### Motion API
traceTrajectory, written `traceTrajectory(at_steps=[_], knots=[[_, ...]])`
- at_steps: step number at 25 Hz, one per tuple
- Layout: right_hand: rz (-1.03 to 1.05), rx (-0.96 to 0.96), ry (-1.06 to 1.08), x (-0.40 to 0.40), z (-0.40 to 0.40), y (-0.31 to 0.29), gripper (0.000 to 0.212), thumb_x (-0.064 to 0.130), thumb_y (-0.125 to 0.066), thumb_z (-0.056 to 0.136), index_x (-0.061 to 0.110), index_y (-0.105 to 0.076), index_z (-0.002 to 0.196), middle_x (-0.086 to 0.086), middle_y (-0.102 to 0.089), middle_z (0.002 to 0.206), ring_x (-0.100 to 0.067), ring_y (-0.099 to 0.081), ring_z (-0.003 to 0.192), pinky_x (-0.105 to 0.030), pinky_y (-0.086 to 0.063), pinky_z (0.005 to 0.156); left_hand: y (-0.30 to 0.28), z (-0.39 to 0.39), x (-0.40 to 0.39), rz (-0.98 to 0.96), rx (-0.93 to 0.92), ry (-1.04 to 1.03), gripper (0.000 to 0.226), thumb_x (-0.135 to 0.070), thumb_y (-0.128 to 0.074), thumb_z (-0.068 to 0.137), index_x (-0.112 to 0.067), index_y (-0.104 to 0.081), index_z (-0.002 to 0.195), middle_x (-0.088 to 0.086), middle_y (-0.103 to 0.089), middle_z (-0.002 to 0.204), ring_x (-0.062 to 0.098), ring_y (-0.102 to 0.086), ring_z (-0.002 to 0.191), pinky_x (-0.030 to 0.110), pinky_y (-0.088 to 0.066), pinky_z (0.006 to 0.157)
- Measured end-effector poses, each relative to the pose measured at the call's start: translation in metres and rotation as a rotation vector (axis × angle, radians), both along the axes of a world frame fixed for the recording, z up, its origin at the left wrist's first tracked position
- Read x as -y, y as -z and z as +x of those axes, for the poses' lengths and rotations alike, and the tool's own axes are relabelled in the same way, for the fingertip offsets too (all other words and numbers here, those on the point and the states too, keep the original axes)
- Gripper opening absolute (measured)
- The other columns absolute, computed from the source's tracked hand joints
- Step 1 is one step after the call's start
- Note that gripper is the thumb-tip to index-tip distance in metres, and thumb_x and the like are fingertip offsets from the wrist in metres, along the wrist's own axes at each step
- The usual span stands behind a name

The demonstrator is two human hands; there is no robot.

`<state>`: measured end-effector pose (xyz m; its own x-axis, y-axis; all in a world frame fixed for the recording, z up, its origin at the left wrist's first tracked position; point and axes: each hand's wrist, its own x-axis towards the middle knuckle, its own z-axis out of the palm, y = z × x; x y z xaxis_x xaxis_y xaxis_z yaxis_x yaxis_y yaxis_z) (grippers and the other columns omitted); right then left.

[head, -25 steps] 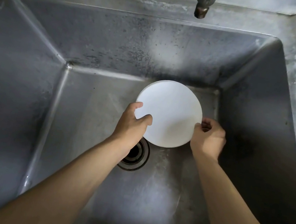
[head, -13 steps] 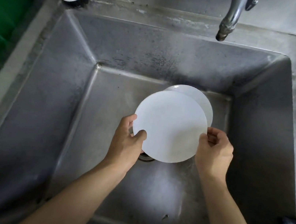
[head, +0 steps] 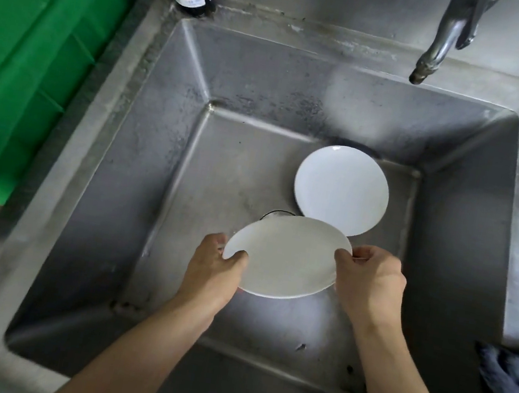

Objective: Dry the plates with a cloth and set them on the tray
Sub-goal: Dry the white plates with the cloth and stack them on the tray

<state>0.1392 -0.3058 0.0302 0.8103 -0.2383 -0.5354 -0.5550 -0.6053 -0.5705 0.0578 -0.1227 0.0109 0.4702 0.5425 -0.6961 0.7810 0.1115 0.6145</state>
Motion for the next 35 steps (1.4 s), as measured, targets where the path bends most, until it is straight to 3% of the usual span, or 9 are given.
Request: traceTrajectory(at_steps=[6,9,11,13,16,17,22,25,35], knots=[[0.014,-0.038,0.027,0.000,-0.004,-0.007,0.015,0.020,-0.065,0.085,0.011,-0.070,0.074,-0.012,-0.072,0.066,-0.037,-0.074,0.071,-0.040,-0.062,0.061,-0.006,-0.002,-0.004,-0.076,0.011,-0.063,0.047,-0.013,-0.062,0.090,-0.013,-0.051,0.136,0.009,-0.059,0.127,0.028,-0.065,0.107,0.041,-0.062,0.073],[0.109,-0.087,0.070,0.003,-0.009,-0.003,0.017,0.013,-0.063,0.087,0.011,-0.070,0.072,-0.005,-0.072,0.060,-0.036,-0.075,0.072,-0.053,-0.064,0.072,-0.009,-0.004,-0.006,-0.095,0.047,-0.106,0.047,-0.011,-0.060,0.091,-0.014,-0.050,0.137,0.006,-0.059,0.131,0.025,-0.063,0.110,0.036,-0.059,0.072],[0.244,-0.126,0.138,0.005,-0.017,-0.001,0.012,0.005,-0.061,0.090,0.009,-0.070,0.084,-0.002,-0.074,0.064,-0.022,-0.076,0.067,-0.047,-0.065,0.074,-0.015,-0.007,-0.008,-0.093,0.104,-0.125,0.056,-0.010,-0.058,0.090,-0.016,-0.045,0.143,0.002,-0.055,0.138,0.022,-0.058,0.120,0.037,-0.057,0.086],[0.351,-0.122,0.210,0.004,-0.029,-0.003,0.013,-0.001,-0.060,0.092,0.006,-0.067,0.101,-0.003,-0.075,0.075,-0.013,-0.076,0.065,-0.033,-0.064,0.064,-0.024,-0.008,-0.009,-0.101,0.137,-0.143,0.060,-0.010,-0.057,0.085,-0.017,-0.046,0.143,0.000,-0.060,0.132,0.023,-0.057,0.123,0.043,-0.051,0.101],[0.421,-0.062,0.244,-0.002,-0.047,-0.008,0.022,-0.001,-0.060,0.092,0.006,-0.063,0.112,-0.007,-0.075,0.090,-0.012,-0.076,0.069,-0.025,-0.060,0.060,-0.044,-0.008,-0.007,-0.292,0.174,-0.242,0.033,-0.004,-0.054,0.078,-0.016,-0.067,0.106,-0.002,-0.074,0.099,0.027,-0.066,0.105,0.034,-0.060,0.082],[0.454,-0.047,0.262,-0.003,-0.053,-0.013,0.024,-0.001,-0.059,0.092,0.005,-0.062,0.115,-0.009,-0.075,0.094,-0.013,-0.076,0.072,-0.025,-0.060,0.060,-0.053,-0.010,-0.006,-0.397,0.193,-0.283,0.036,0.001,-0.050,0.079,-0.017,-0.068,0.105,0.000,-0.075,0.098,0.027,-0.066,0.104,0.033,-0.061,0.076],[0.546,0.021,0.275,-0.001,-0.074,-0.038,0.028,0.001,-0.060,0.095,0.005,-0.058,0.123,-0.010,-0.074,0.104,-0.020,-0.078,0.083,-0.032,-0.063,0.069,-0.081,-0.025,-0.004,-0.657,0.245,-0.268,0.067,0.013,-0.035,0.079,-0.021,-0.058,0.131,0.007,-0.067,0.128,0.034,-0.064,0.115,0.050,-0.060,0.083],[0.594,0.044,0.247,0.006,-0.075,-0.057,0.030,0.002,-0.060,0.097,0.008,-0.055,0.126,-0.010,-0.073,0.108,-0.021,-0.078,0.085,-0.032,-0.063,0.070,-0.099,-0.028,0.002,-0.716,0.238,-0.330,0.062,0.016,-0.035,0.077,-0.007,-0.059,0.130,0.013,-0.068,0.128,0.035,-0.064,0.117,0.050,-0.060,0.086],[0.638,0.076,0.203,0.034,-0.087,-0.121,0.019,0.009,-0.065,0.098,0.010,-0.060,0.115,-0.012,-0.075,0.099,-0.018,-0.077,0.074,-0.026,-0.060,0.062,-0.167,-0.033,0.019,-0.710,0.315,-0.251,0.068,0.020,-0.034,0.070,-0.005,-0.058,0.129,0.012,-0.068,0.128,0.036,-0.065,0.116,0.055,-0.058,0.087]])
